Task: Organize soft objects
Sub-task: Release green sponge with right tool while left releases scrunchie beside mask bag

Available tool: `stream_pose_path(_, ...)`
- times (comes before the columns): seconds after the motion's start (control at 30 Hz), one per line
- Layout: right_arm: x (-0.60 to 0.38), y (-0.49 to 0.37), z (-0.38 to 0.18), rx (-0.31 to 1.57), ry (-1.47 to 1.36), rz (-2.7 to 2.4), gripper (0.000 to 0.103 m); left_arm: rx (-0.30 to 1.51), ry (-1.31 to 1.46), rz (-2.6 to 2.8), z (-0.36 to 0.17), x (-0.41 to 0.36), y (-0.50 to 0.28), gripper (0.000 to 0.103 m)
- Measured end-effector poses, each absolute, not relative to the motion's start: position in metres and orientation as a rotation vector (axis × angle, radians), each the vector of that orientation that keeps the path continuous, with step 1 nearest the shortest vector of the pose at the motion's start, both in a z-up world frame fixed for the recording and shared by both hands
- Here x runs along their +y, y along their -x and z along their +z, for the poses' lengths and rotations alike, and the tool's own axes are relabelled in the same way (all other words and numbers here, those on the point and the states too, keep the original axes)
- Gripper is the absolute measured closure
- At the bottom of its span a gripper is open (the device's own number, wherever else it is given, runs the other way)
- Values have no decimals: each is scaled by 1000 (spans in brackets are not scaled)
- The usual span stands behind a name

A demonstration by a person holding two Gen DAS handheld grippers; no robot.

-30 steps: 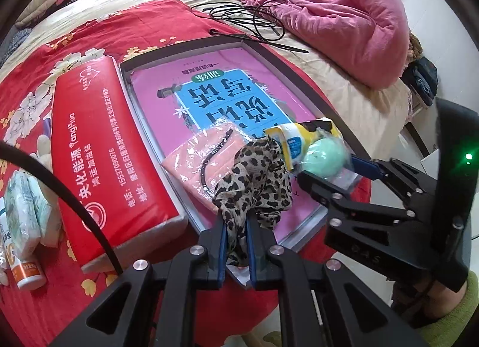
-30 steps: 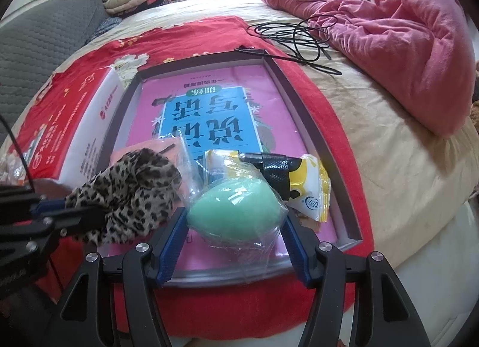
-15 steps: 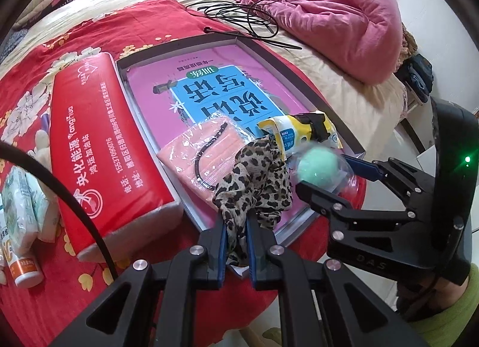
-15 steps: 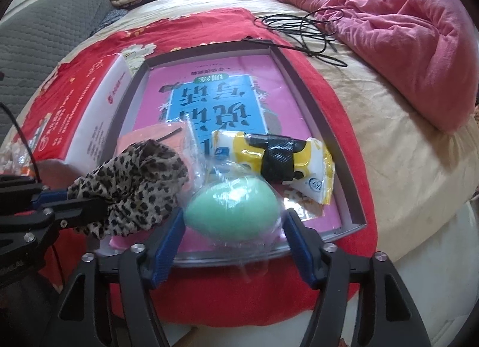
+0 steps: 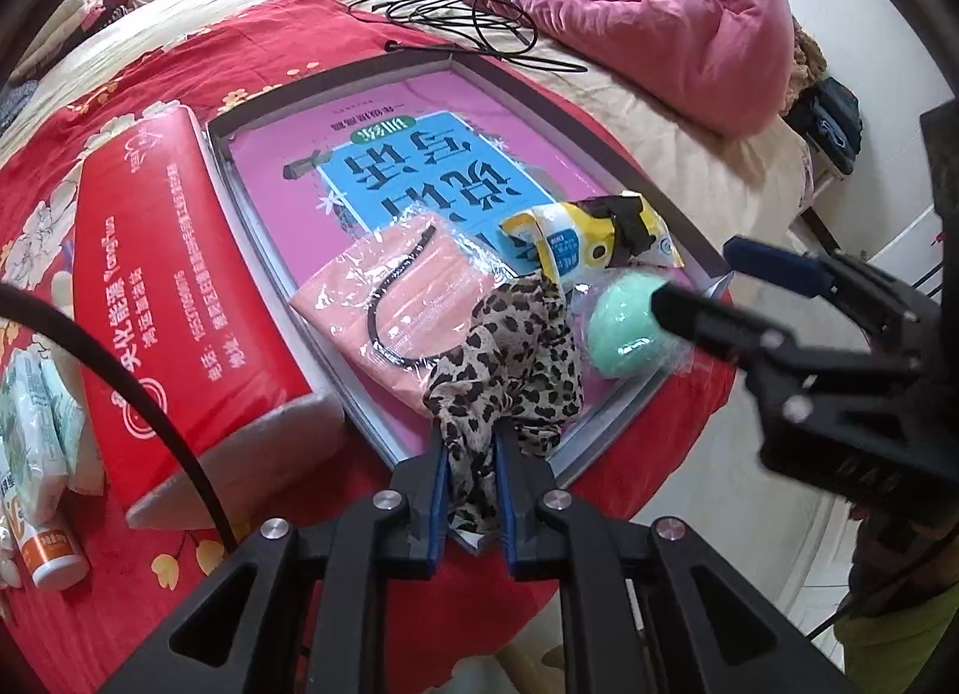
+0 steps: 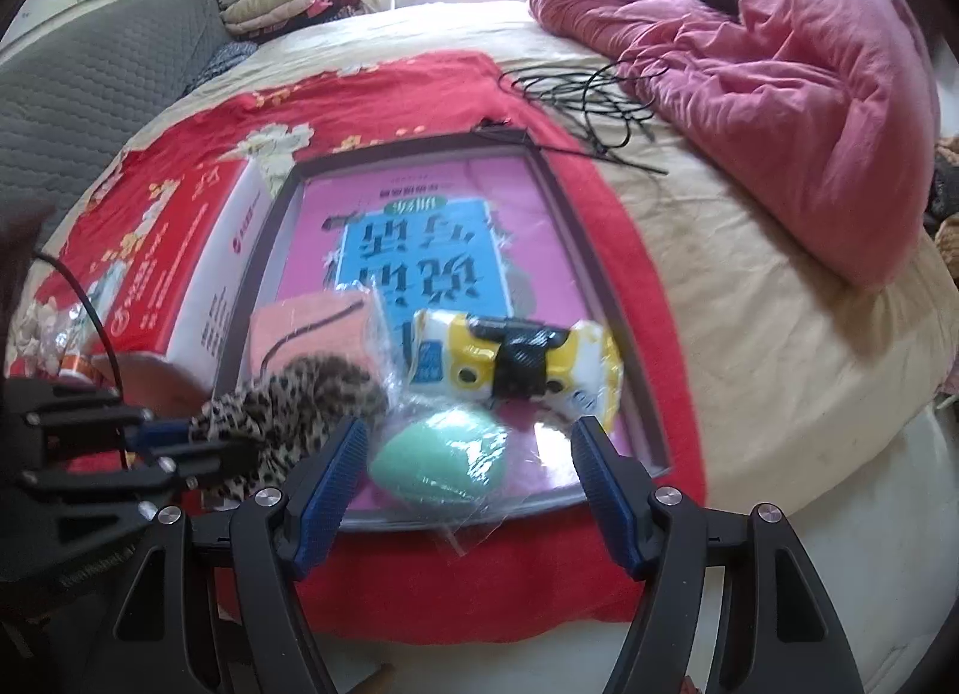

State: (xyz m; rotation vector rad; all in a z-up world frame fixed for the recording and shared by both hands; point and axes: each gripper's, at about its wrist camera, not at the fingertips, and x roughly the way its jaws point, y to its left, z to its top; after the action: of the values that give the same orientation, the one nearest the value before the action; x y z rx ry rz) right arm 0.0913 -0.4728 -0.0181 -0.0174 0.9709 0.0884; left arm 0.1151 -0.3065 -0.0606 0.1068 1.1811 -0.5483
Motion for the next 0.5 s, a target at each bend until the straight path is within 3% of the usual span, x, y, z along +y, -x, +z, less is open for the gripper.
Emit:
stream_pose_path(0.1, -476, -90, -13, 959, 8, 79, 31, 1170, -104, -553, -60, -304, -113, 84)
stream_pose_path(0.5, -478, -85, -6, 943, 15, 67, 31, 1131, -105, -525, -45, -295, -110, 51)
